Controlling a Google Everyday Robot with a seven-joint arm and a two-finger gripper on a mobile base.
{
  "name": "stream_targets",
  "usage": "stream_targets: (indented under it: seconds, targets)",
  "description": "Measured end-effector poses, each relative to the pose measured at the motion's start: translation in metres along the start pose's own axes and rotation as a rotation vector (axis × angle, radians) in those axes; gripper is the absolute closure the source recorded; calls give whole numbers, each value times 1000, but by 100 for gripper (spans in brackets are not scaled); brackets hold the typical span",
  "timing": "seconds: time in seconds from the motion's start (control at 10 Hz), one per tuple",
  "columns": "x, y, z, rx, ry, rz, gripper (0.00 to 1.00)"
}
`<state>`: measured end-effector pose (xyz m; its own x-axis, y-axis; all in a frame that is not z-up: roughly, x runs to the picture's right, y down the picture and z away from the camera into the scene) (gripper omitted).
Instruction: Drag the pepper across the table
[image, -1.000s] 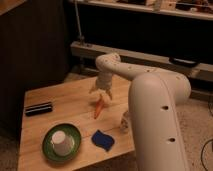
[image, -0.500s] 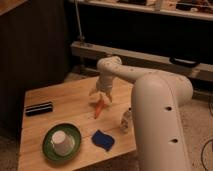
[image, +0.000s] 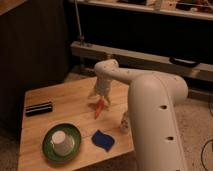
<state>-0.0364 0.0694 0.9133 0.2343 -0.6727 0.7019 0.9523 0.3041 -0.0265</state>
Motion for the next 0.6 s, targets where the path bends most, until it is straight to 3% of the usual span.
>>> stream_targets:
  seconds: [0.6]
  targets:
    - [4, -1, 18, -2, -15, 16, 21]
